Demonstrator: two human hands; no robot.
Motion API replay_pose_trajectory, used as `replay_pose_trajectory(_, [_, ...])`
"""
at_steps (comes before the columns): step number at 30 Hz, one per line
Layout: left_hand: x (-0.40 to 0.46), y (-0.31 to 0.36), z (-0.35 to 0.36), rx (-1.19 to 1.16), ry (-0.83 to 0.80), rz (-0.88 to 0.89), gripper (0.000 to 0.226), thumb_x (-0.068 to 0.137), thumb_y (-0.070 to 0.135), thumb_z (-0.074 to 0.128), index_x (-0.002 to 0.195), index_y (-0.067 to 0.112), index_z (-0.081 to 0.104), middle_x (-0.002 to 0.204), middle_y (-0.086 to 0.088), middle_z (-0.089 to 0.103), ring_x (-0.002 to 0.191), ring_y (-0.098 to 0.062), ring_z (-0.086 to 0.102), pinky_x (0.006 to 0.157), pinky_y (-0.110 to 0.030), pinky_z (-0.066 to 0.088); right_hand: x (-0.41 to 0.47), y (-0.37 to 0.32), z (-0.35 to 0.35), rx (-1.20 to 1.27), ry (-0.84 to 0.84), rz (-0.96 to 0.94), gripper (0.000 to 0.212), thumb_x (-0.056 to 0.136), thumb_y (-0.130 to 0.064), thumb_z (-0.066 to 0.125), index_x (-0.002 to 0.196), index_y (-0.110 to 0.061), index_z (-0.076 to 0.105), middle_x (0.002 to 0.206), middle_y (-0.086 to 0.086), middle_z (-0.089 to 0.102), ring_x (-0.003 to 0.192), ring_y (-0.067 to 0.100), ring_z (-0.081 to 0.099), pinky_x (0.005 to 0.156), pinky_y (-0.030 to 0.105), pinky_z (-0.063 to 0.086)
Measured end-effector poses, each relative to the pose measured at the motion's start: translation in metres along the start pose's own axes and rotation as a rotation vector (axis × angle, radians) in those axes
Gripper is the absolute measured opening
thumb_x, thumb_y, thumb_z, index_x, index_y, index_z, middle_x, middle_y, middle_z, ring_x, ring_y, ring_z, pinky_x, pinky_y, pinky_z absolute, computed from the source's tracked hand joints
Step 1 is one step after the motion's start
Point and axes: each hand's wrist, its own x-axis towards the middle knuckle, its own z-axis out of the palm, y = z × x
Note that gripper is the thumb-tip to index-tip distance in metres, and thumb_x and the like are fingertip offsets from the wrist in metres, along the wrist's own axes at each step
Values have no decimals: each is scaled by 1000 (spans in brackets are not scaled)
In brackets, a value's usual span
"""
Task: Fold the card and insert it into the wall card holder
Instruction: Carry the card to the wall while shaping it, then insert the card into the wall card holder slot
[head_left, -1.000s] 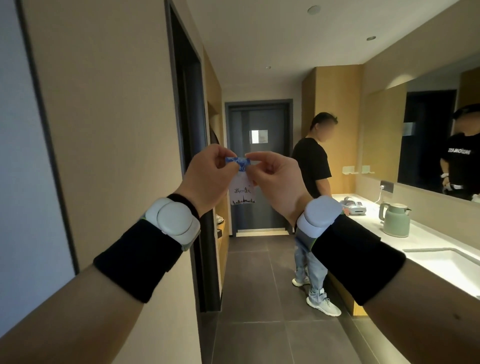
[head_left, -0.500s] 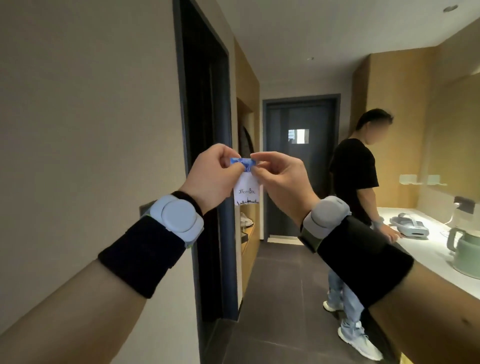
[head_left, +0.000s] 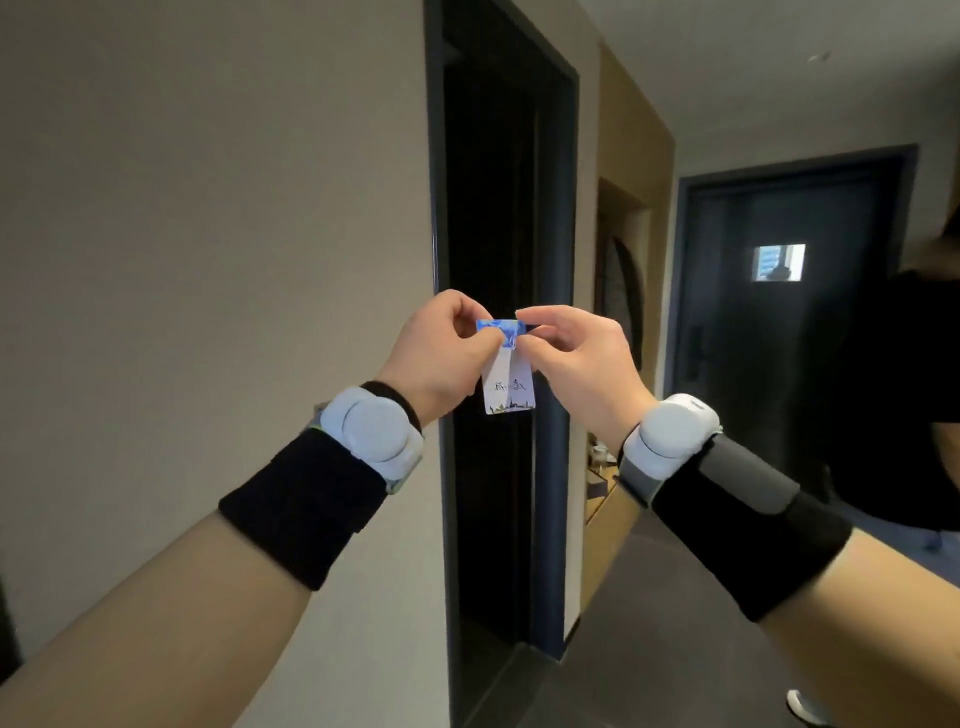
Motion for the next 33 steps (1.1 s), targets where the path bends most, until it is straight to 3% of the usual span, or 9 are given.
replay_pose_trajectory(4, [15,-19,7,44,30,-19,5,80,30,62,79,27,58,67,4,64,40,-4,58,37,-16,39,22,31,9,47,-32,-25,28,89,-28,67,117,-31,69,89,-15,76,90,0,72,75,20,61])
replay_pose_trajectory(12, [58,-68,11,97,111,-40,14,85,36,61,78,25,66,67,8,67,39,-5,56,39,-24,44,70,82,43,146,-132,-61,26,94,-22,66,120,-25,68,96,-8,75,92,-7,70,64,10,55])
replay_pose_trajectory(17, [90,-101,2,179,180,-95,15,85,37,61,77,25,66,70,3,69,37,-6,53,39,-24,45,110,107,74,193,-191,-69,27,93,-22,68,119,-20,70,95,-8,77,89,0,73,68,14,58])
replay_pose_trajectory(25, [113,-127,-2,246,243,-172,12,82,31,61,74,23,63,57,10,61,34,-10,50,38,-22,44,145,141,114,294,-253,-88,23,92,-21,69,114,-23,70,80,-20,76,83,-4,73,66,9,56])
replay_pose_trajectory(33, [129,-149,16,398,328,-274,12,90,19,60,79,15,62,49,10,57,30,-3,49,33,-14,37,181,193,145,438,-366,-113,21,91,-17,69,111,-22,72,84,-12,77,80,0,75,64,15,58])
